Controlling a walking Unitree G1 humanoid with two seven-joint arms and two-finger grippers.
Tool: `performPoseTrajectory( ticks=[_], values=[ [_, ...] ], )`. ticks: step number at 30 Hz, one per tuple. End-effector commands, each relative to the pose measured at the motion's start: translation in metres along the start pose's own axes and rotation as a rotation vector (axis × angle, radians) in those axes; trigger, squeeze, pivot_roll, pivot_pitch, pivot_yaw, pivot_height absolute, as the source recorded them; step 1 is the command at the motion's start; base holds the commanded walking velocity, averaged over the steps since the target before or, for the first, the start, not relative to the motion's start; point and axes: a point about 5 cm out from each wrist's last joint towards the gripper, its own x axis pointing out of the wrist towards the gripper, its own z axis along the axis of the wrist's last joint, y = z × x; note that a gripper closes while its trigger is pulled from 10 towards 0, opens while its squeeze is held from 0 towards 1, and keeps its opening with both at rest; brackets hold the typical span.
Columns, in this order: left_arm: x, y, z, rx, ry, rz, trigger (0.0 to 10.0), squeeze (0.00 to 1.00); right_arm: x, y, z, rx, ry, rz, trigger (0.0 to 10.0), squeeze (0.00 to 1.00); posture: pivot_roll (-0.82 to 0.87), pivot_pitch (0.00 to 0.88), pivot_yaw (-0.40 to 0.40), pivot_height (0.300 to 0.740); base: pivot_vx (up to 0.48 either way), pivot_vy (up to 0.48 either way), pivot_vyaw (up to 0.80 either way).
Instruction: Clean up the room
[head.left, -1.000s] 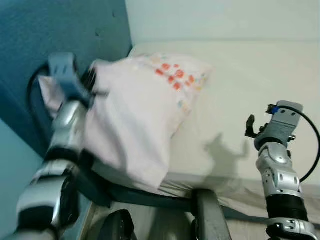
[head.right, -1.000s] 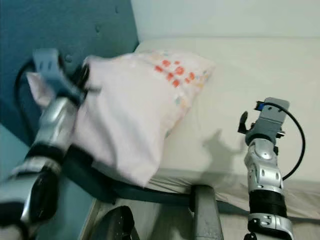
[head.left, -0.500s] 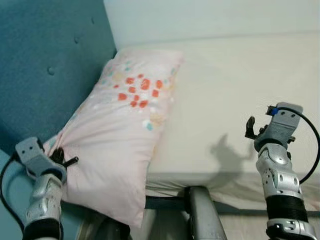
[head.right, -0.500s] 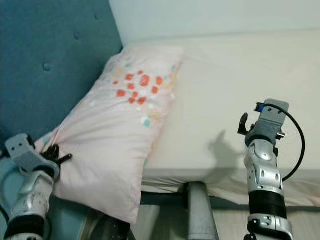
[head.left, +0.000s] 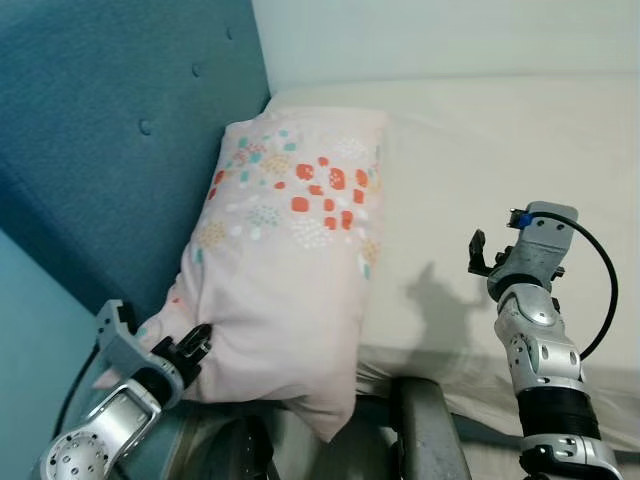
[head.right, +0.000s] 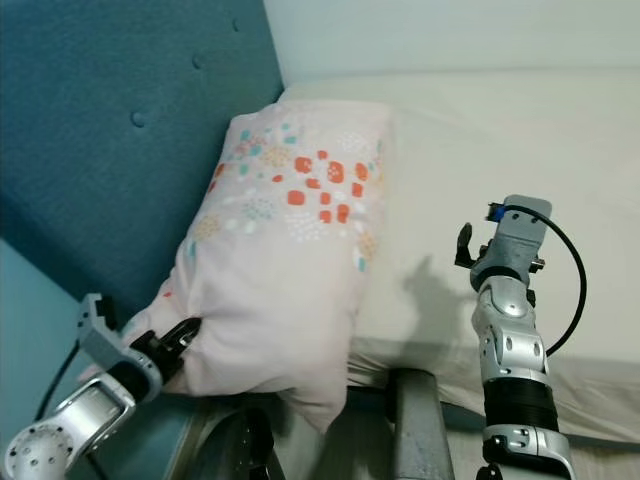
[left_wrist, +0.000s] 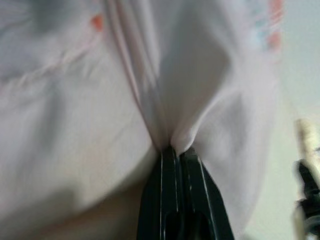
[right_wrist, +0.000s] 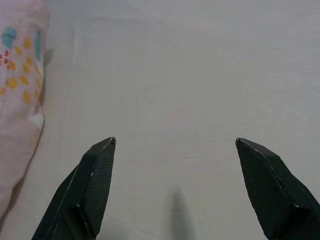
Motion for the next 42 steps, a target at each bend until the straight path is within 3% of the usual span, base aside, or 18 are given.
performPoseTrajectory(
  ticks=[1,6,7,13,16,21,23,24,26,27,28,29,31,34,35,36,37,42],
  values=[
    [0.003,-0.009,0.001,0.044,-0.010,-0.037,10.0,0.00,0.000,0.003,-0.007,-0.007,0.032,0.013,10.0,0.00,-0.06,0.186,0.143,0.525,0.000,0.000,0.00],
    [0.012,-0.015,0.012,0.125,-0.074,-0.048,10.0,0.00,-0.001,0.004,-0.008,-0.009,0.035,0.019,10.0,0.00,-0.06,0.183,0.142,0.525,0.000,0.000,0.00],
    [0.015,-0.016,0.018,0.148,-0.105,-0.055,10.0,1.00,-0.001,0.004,-0.009,-0.010,0.037,0.021,10.0,0.00,-0.07,0.183,0.141,0.525,0.000,0.000,0.00],
    [0.015,-0.018,0.041,0.215,-0.135,-0.140,10.0,1.00,-0.001,0.004,-0.009,-0.014,0.039,0.023,10.0,0.00,-0.07,0.181,0.139,0.525,0.000,0.000,0.00],
    [-0.001,-0.019,0.054,0.509,0.038,-0.291,10.0,1.00,0.000,0.002,-0.008,-0.020,0.042,0.022,10.0,0.00,-0.07,0.176,0.139,0.525,0.000,0.000,0.00],
    [-0.020,-0.026,0.059,0.693,0.160,-0.456,10.0,1.00,0.000,0.001,-0.009,-0.024,0.044,0.021,10.0,0.00,-0.07,0.175,0.134,0.525,0.000,0.000,0.00],
    [-0.049,-0.036,0.057,0.901,0.412,-0.682,10.0,1.00,0.001,0.002,-0.009,-0.025,0.048,0.022,10.0,0.00,-0.06,0.173,0.134,0.525,0.000,0.000,0.00],
    [-0.049,-0.036,0.057,0.901,0.412,-0.682,10.0,1.00,0.001,0.002,-0.009,-0.025,0.048,0.022,10.0,0.00,-0.06,0.173,0.134,0.525,0.000,0.000,0.00],
    [-0.067,-0.035,0.049,1.002,0.653,-0.784,10.0,1.00,0.001,0.003,-0.010,-0.026,0.049,0.025,10.0,0.00,-0.06,0.171,0.135,0.525,0.000,0.000,0.00],
    [-0.067,-0.035,0.049,1.002,0.653,-0.784,10.0,1.00,0.001,0.003,-0.010,-0.026,0.049,0.025,10.0,0.00,-0.06,0.171,0.135,0.525,0.000,0.000,0.00],
    [-0.069,-0.031,0.043,1.055,0.765,-0.794,10.0,1.00,0.001,0.003,-0.010,-0.025,0.050,0.026,10.0,0.00,-0.06,0.172,0.135,0.525,0.000,0.000,0.00],
    [-0.069,-0.031,0.043,1.055,0.765,-0.794,10.0,1.00,0.001,0.003,-0.010,-0.025,0.050,0.026,10.0,0.00,-0.06,0.172,0.135,0.525,0.000,0.000,0.00],
    [-0.062,-0.018,0.027,1.143,0.898,-0.791,10.0,1.00,0.001,0.004,-0.010,-0.025,0.051,0.028,10.0,0.00,-0.06,0.175,0.135,0.525,0.000,0.000,0.00],
    [-0.056,-0.013,0.017,1.183,0.932,-0.788,10.0,1.00,0.000,0.005,-0.010,-0.026,0.052,0.029,10.0,0.00,-0.06,0.175,0.135,0.525,0.000,0.000,0.00],
    [-0.044,-0.007,0.005,1.246,0.932,-0.774,10.0,0.71,0.000,0.004,-0.010,-0.027,0.053,0.029,10.0,0.00,-0.07,0.176,0.133,0.525,0.000,0.000,0.00],
    [-0.044,-0.007,0.005,1.246,0.932,-0.774,10.0,0.71,0.000,0.004,-0.010,-0.027,0.053,0.029,10.0,0.00,-0.07,0.176,0.133,0.525,0.000,0.000,0.00],
    [-0.016,0.001,-0.019,1.377,0.883,-0.739,10.0,0.00,-0.001,0.002,-0.011,-0.032,0.055,0.026,10.0,0.00,-0.08,0.178,0.130,0.525,0.000,0.000,0.00],
    [0.003,0.004,-0.033,1.482,0.841,-0.722,10.0,0.00,-0.001,0.001,-0.011,-0.036,0.055,0.025,10.0,0.00,-0.09,0.181,0.131,0.525,0.000,0.000,0.00]
  ],
)
